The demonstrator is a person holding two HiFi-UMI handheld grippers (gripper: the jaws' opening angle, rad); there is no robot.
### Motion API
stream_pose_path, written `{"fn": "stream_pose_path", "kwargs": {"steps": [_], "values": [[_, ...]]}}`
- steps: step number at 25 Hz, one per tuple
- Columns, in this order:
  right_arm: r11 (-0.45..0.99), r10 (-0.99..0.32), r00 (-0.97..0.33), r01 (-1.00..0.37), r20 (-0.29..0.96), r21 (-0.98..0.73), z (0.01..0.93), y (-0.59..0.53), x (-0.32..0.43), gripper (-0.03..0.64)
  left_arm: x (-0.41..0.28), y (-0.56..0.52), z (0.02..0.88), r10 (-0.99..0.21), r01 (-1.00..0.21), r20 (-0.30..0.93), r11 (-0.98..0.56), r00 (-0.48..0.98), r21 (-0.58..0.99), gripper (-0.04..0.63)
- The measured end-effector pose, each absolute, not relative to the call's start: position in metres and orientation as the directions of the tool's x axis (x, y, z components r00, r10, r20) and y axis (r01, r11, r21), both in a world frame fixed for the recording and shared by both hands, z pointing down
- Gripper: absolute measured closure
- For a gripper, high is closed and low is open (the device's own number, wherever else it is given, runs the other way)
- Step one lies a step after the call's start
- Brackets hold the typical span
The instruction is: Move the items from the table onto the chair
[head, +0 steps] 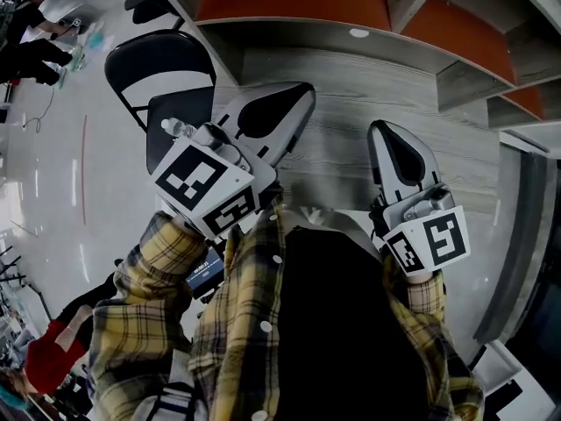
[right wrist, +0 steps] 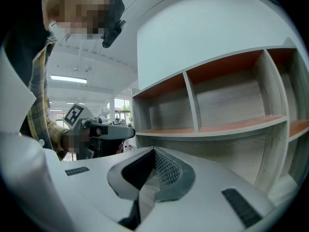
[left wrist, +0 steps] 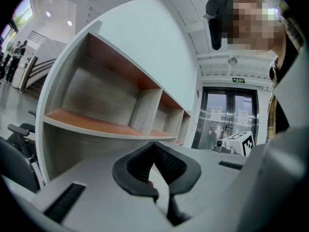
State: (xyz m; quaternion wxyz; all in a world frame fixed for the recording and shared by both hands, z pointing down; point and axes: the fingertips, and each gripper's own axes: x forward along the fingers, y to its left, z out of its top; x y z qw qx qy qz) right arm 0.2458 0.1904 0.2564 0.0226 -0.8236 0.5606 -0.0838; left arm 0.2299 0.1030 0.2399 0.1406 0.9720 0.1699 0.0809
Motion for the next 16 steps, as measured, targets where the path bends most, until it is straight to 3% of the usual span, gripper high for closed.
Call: {"fn": "stream_pose_path", "kwargs": {"steps": [16], "values": [[-0.381,-0.922,0.368,-0.916,0.117,-0.126,0.258,0.196,0.249,0.6,0.231,0.118,0.241,0.381,0.338,0.111,-0.897,0.918,0.284,0.592]]}}
